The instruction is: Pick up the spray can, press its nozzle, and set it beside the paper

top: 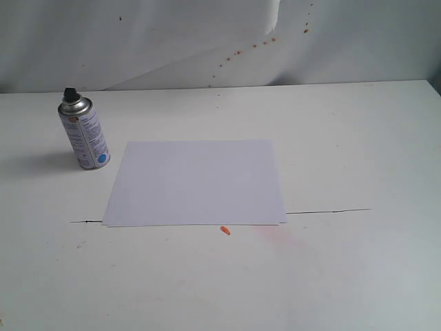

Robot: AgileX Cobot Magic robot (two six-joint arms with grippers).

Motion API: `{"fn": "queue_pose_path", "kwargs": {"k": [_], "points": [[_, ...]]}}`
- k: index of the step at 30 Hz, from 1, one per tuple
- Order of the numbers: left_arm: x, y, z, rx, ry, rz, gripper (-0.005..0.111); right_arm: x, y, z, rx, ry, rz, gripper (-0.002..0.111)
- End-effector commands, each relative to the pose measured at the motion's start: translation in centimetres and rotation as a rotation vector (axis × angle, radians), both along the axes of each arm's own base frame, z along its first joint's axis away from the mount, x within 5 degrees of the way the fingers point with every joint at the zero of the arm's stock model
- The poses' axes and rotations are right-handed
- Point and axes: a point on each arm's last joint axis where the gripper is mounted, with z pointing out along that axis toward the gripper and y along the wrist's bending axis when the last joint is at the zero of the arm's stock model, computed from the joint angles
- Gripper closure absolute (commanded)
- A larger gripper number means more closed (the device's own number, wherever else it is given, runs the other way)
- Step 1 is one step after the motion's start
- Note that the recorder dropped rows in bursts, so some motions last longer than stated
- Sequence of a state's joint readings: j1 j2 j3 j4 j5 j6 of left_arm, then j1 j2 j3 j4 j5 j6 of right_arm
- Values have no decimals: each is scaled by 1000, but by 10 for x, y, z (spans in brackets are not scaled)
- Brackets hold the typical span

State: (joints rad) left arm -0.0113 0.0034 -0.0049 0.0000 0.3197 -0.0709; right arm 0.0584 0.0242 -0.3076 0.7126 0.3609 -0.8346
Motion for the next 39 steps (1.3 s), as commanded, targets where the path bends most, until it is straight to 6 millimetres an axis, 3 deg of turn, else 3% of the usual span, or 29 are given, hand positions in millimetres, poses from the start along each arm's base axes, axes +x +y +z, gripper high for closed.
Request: {"fn": "queue_pose_path", "kwargs": {"k": [1, 4, 7, 10, 12, 17, 24, 39], "points": [[0, 0, -1, -2, -6, -5, 106, 0, 0, -2, 0, -2, -3, 108], [0, 0, -1, -2, -6, -5, 106, 1, -1, -2, -31, -4, -15, 108], [0, 0, -1, -2, -6, -5, 106, 2, -6, -20, 70, 213, -64, 108], [0, 0, -1, -2, -6, -5, 106, 10, -16, -42, 199, 292, -188, 108], [0, 0, -1, -2, -6, -5, 106, 17, -17, -57, 198, 284, -205, 108], [0, 0, -1, -2, -6, -5, 106, 20, -19, -72, 98, 289, -219, 108], [0, 0, -1, -2, -6, -5, 106, 22, -15, -98, 136, 326, -156, 108], [0, 0, -1, -2, -6, -5, 106, 22, -14, -105, 131, 381, -151, 108]]}}
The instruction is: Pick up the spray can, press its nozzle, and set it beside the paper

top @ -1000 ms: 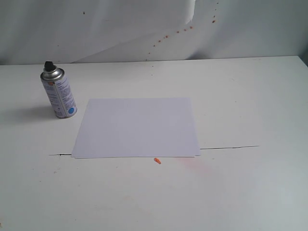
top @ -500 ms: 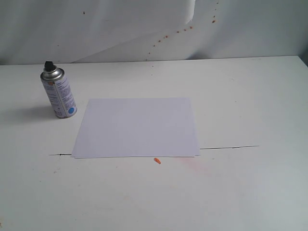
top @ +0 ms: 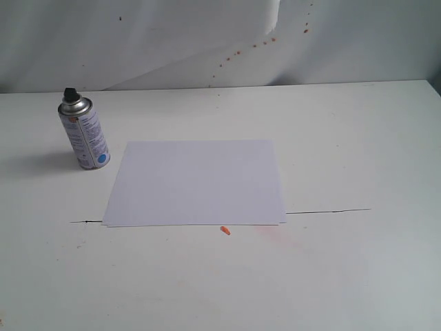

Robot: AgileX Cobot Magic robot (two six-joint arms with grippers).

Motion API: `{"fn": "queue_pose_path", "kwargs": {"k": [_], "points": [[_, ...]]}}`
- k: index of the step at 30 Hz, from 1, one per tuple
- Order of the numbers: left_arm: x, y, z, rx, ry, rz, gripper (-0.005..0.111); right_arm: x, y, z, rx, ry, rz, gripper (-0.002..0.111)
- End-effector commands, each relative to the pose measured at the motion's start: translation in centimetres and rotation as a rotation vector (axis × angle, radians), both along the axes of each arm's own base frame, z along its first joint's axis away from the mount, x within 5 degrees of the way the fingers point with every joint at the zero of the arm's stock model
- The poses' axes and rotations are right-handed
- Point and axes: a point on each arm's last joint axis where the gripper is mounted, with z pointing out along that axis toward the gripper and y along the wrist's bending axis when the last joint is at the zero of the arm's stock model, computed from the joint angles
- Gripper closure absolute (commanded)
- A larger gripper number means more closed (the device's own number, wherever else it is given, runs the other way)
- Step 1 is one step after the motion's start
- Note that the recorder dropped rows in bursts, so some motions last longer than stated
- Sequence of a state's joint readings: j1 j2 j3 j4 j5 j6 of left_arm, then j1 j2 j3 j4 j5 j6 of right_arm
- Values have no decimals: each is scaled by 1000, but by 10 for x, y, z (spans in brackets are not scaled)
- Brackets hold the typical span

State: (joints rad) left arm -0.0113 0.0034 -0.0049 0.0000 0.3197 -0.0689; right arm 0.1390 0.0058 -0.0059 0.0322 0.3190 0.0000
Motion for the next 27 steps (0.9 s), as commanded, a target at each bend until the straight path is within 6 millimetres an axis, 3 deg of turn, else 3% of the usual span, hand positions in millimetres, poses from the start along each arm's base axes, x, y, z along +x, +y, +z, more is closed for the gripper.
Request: {"fn": "queue_pose_path", "kwargs": {"k": [1, 27], "points": [[0, 0, -1, -4, -6, -4, 106, -1, 0, -4, 0, 22, 7, 108], [0, 0, -1, -4, -6, -4, 106, -1, 0, -4, -45, 16, 19, 108]]}}
